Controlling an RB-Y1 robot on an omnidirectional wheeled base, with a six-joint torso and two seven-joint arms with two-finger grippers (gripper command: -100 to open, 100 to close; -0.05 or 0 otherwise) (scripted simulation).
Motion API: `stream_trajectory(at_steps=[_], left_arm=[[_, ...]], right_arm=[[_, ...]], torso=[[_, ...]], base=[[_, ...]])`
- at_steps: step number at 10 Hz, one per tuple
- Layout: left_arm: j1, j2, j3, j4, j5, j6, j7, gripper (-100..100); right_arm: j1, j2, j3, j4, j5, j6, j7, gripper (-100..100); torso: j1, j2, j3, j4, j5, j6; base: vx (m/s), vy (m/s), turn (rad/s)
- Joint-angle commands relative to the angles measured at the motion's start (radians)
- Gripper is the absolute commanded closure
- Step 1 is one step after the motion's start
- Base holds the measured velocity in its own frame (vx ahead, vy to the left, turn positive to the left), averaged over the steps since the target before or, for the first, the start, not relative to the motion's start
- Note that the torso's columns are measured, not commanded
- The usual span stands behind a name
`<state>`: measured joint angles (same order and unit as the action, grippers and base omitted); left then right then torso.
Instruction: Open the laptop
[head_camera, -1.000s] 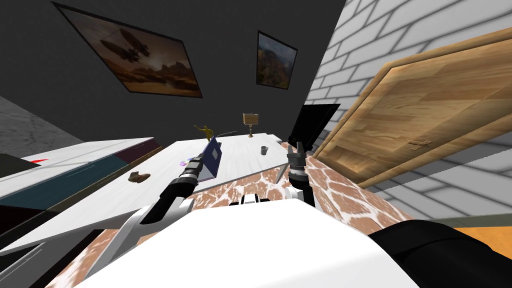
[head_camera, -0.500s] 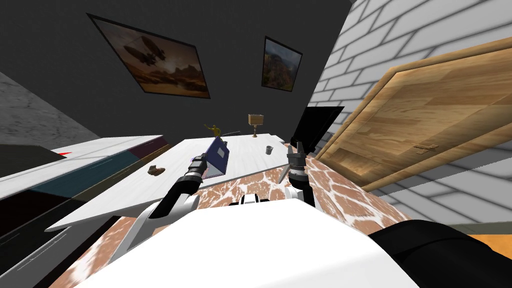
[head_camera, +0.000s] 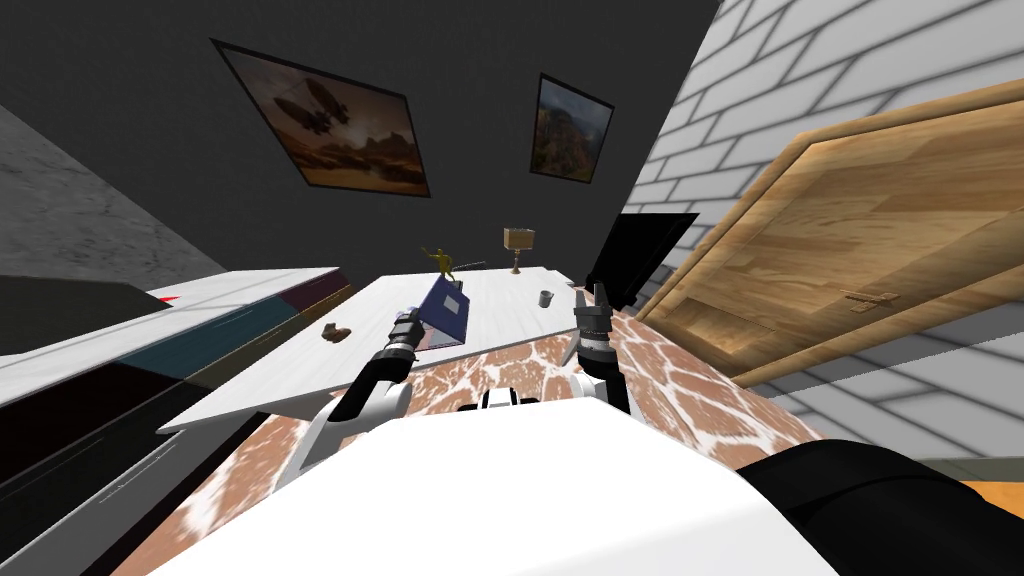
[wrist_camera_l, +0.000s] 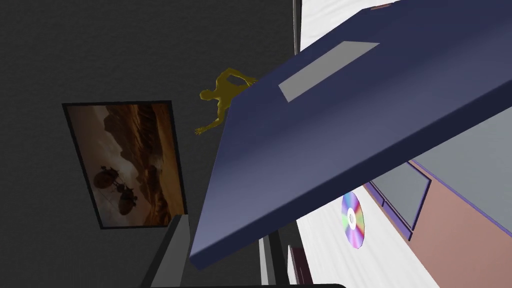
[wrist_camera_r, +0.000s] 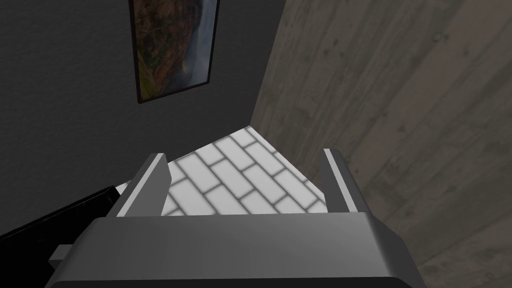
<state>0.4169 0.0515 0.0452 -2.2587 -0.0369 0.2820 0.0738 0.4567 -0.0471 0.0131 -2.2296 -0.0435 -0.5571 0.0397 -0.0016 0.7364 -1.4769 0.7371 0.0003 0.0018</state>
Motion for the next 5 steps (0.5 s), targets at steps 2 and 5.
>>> stream_trajectory(at_steps=[2,5], left_arm=[[-0.033,-0.037,-0.004,0.088,0.042,-0.053,0.043,100],[-0.072,-0.079,-0.006,0.178,0.089,-0.109,0.089,100]], right_arm=[[0.0,0.0,0.0,0.0,0.0,0.0,0.0,0],[0.0,0.0,0.0,0.0,0.0,0.0,0.0,0]], torso=[[-0.001,0.0,0.0,0.001,-0.001,-0.001],[0.003,0.002,0.001,0.001,0.0,-0.001]], base=[[-0.018,0.056,0.014],[-0.031,0.083,0.039]])
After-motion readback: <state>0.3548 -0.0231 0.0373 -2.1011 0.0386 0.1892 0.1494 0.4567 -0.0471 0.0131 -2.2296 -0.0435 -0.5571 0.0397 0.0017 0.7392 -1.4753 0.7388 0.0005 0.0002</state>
